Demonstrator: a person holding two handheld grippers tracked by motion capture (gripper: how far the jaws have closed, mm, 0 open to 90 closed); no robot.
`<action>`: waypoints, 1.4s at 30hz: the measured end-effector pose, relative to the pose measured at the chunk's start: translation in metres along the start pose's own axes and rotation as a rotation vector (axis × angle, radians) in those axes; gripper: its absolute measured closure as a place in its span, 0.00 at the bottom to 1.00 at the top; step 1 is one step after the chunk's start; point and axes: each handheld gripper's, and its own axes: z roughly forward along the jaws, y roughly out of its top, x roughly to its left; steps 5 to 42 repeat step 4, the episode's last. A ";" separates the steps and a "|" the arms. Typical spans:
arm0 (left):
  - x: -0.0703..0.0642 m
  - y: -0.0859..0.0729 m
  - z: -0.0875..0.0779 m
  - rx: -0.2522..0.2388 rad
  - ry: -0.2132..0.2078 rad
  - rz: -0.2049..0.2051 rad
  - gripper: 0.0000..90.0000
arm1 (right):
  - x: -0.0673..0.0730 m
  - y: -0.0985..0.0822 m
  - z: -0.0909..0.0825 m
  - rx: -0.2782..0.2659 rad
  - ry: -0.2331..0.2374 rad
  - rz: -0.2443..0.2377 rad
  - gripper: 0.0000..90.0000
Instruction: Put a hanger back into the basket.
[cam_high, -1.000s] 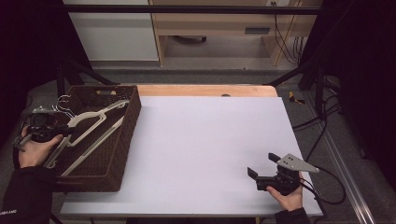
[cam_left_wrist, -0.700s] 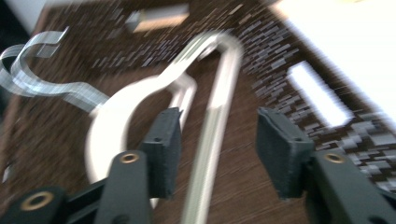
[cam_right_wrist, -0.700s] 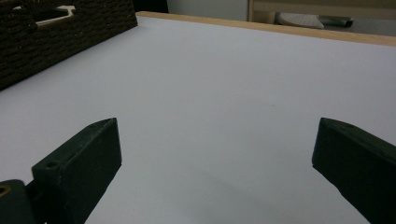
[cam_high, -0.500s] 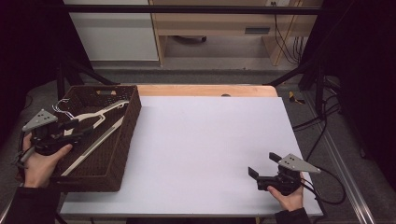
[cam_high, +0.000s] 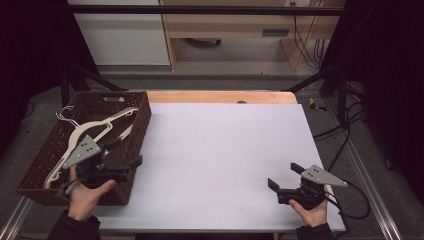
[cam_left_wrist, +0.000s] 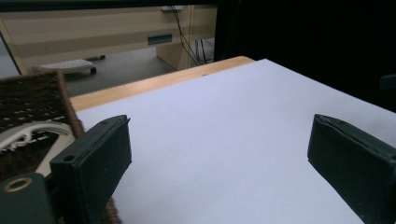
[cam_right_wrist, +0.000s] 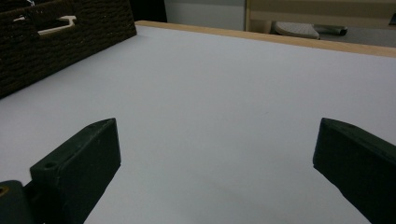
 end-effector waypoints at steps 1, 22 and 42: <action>-0.002 -0.004 0.003 0.005 -0.002 -0.005 0.06 | 0.000 0.000 0.000 -0.003 0.003 0.001 0.01; -0.005 -0.013 0.012 0.047 -0.009 -0.003 0.06 | -0.001 0.001 -0.001 -0.005 0.001 -0.001 0.01; -0.005 -0.013 0.012 0.047 -0.009 -0.003 0.06 | -0.001 0.001 -0.001 -0.005 0.001 -0.001 0.01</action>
